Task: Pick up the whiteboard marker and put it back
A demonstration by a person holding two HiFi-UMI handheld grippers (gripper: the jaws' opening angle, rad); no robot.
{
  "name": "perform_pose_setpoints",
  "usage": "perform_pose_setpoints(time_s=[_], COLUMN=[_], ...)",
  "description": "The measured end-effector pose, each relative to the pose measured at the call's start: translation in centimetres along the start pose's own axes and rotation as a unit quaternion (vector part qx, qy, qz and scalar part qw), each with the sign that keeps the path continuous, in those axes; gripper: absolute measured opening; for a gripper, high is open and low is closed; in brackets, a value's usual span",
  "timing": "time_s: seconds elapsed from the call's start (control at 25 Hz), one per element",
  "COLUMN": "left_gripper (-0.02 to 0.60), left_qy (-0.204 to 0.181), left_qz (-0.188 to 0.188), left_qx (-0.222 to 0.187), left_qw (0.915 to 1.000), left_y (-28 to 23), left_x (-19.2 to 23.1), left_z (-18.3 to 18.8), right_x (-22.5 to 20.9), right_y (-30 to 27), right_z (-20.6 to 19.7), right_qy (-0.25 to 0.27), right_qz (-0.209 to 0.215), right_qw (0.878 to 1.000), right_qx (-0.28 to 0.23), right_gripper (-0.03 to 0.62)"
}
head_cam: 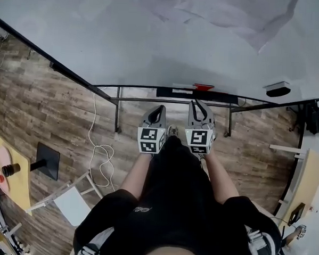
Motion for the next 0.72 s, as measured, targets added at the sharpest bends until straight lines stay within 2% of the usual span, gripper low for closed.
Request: perform_pose_setpoints(time_s=[0.08, 0.32, 0.52, 0.72], left_gripper=[0.008, 0.008, 0.008, 0.008], left_qy=[-0.006, -0.018, -0.041, -0.060], left_qz=[-0.004, -0.005, 0.008, 0.016], left_qx=[-0.011, -0.050, -0.094, -0.085], left_qw=[0.9999, 0.9986, 0.9947, 0.9945], left_y=[0.7, 3.2, 4.7, 6.3], left_x=[-0.9, -4.8, -8.8, -14.0], left_z=[0.3, 1.7, 2.8, 0.6], right_x=[-0.2, -1.1, -2.6, -3.7], right_y=[1.5, 4.8, 7.9, 12.1], right_z=[-0.2, -0.1, -0.2, -3.0], right_qy=[-0.038, -0.106, -0.111, -0.114], right_qz=[0.001, 0.036, 0.054, 0.061], right_qw=[0.999, 0.992, 0.987, 0.985], right_qx=[-0.014, -0.058, -0.099, -0.115], right_gripper=[0.023, 0.003, 0.003, 0.003])
Point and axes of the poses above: the fingertips, and each gripper's own axes: y backward along the fingers, x to its left, z out of its top, the point moved 10 cm from there along y, backward along the fingers, and after that the axes turned 11 degrees about x, right-handed, at the moved point
